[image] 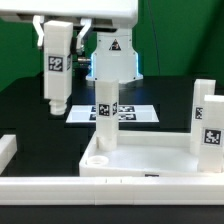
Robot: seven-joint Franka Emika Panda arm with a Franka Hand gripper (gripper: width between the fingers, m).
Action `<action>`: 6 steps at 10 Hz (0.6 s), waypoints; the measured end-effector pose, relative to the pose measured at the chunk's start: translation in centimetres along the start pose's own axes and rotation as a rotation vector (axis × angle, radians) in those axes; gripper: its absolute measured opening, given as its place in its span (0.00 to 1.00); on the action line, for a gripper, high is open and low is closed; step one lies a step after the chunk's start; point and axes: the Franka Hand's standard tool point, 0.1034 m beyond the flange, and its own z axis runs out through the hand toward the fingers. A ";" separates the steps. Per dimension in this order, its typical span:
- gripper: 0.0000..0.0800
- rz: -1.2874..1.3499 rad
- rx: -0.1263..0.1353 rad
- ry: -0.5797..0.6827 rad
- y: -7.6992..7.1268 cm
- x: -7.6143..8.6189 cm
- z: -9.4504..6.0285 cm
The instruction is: Assemble desk
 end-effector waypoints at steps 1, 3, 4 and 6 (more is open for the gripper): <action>0.36 0.023 0.024 -0.002 -1.5 0.7 0.4; 0.36 0.103 0.093 -0.065 -5.0 1.6 0.2; 0.36 0.078 0.080 -0.050 -4.6 1.8 0.2; 0.36 0.082 0.077 -0.054 -4.4 1.6 0.4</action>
Offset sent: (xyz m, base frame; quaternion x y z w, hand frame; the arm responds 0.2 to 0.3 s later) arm 0.0000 0.0000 0.0000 0.0000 0.0000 0.0000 1.0000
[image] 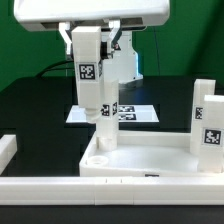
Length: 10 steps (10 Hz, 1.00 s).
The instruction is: Assemble desk
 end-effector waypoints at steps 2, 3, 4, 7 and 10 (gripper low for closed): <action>0.36 -0.044 -0.006 0.001 1.8 -0.1 -0.2; 0.36 -0.030 -0.008 0.009 2.9 -0.2 -0.1; 0.36 -0.035 -0.015 0.031 2.5 -0.4 0.2; 0.36 -0.043 -0.055 0.094 2.7 -0.7 0.9; 0.36 -0.049 -0.082 0.117 2.3 -1.9 2.5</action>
Offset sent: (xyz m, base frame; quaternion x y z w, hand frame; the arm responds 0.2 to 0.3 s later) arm 0.0011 0.0171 -0.0136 0.0568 0.0584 0.0277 0.9963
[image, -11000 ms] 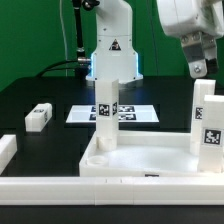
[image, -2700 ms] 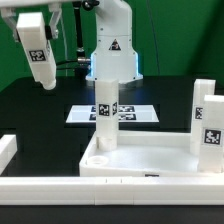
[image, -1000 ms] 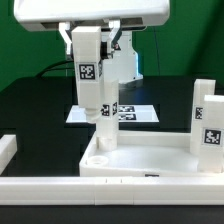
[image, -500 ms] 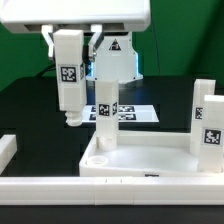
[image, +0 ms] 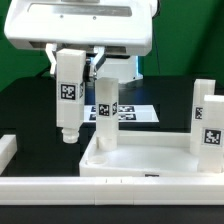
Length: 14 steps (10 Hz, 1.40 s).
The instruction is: Assemble desk
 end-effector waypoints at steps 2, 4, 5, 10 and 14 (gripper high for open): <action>0.36 0.007 0.012 -0.009 -1.3 -0.7 0.4; 0.36 0.018 0.021 -0.015 -2.2 -1.1 0.5; 0.36 0.020 0.024 -0.021 -2.6 -1.3 0.7; 0.36 0.014 0.019 -0.047 -2.7 -2.9 1.9; 0.36 0.009 0.020 -0.048 -3.3 -3.2 2.2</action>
Offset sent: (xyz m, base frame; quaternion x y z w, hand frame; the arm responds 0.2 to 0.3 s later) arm 0.0012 0.0212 -0.0080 0.0108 -0.0107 0.0196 0.9997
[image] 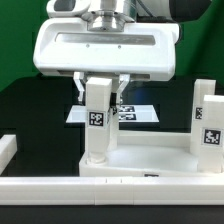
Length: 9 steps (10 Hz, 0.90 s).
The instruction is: Assemble desk
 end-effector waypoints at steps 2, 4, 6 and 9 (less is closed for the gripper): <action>0.36 0.000 -0.002 -0.002 0.1 -0.2 0.2; 0.36 -0.011 -0.001 -0.006 0.5 -0.1 0.2; 0.36 -0.009 0.001 -0.012 0.5 -0.2 0.3; 0.69 -0.009 0.000 -0.012 0.5 -0.2 0.3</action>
Offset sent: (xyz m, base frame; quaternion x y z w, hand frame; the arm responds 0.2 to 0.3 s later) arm 0.0020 0.0001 -0.0047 0.0307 -0.0067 -0.0147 0.9994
